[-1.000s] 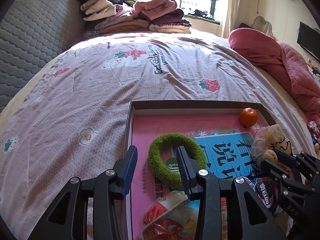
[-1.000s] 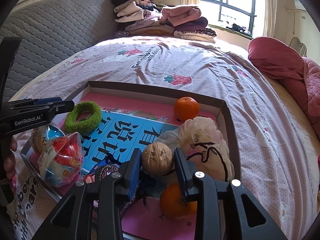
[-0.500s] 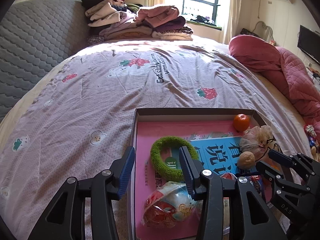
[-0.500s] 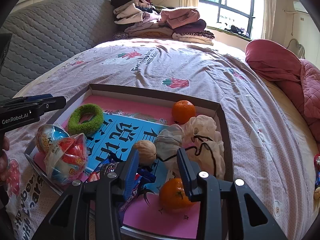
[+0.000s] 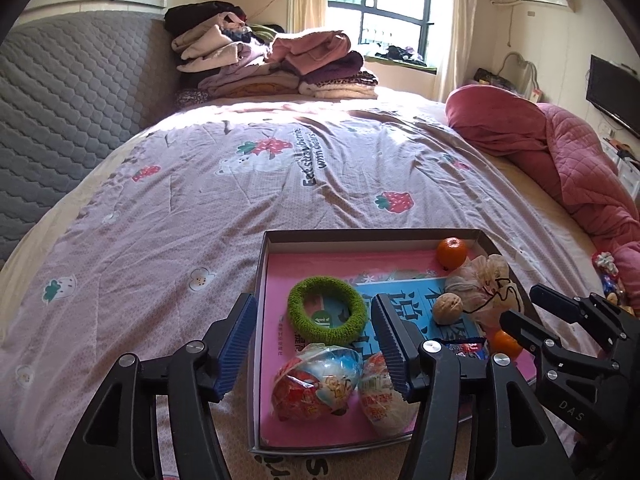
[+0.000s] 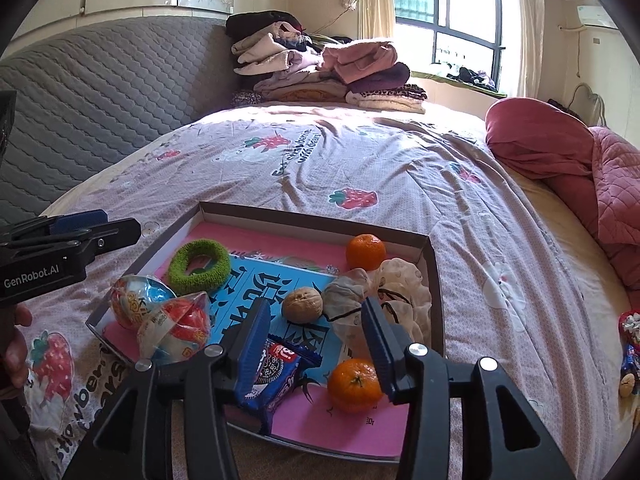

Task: Organize objects
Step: 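Withdraw both open tools from the tray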

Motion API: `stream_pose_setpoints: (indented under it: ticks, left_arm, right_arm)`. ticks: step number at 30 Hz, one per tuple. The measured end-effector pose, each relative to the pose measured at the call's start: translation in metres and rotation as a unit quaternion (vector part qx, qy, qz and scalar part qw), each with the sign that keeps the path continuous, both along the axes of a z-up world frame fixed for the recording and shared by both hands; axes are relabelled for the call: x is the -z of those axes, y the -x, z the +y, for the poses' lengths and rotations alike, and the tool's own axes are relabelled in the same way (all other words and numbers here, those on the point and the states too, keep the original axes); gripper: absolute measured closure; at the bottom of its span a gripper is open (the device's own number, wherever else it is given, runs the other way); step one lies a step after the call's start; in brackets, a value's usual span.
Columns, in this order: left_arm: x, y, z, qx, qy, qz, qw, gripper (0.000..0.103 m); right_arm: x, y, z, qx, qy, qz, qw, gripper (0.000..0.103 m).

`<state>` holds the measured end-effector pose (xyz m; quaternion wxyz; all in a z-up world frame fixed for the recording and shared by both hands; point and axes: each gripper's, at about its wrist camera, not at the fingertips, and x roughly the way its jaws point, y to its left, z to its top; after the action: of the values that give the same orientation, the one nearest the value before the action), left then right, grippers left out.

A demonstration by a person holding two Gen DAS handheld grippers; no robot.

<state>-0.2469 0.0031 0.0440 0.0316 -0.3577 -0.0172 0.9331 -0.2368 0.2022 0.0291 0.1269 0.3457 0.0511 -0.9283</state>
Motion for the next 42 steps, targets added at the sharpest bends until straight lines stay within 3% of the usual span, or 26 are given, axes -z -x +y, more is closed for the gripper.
stream_pose_setpoints:
  ticks: [24,42]
  left_arm:
    - [-0.019,-0.033,0.009,-0.015,0.024,0.026,0.9993,0.026]
    - [-0.043,-0.069,0.01,-0.021,0.019,0.054,0.9981,0.026]
  right_arm:
    - [-0.027,-0.02,0.017,0.021,0.028,0.027,0.999,0.045]
    - [-0.051,-0.048,0.024,0.027,0.032,0.066,0.997,0.042]
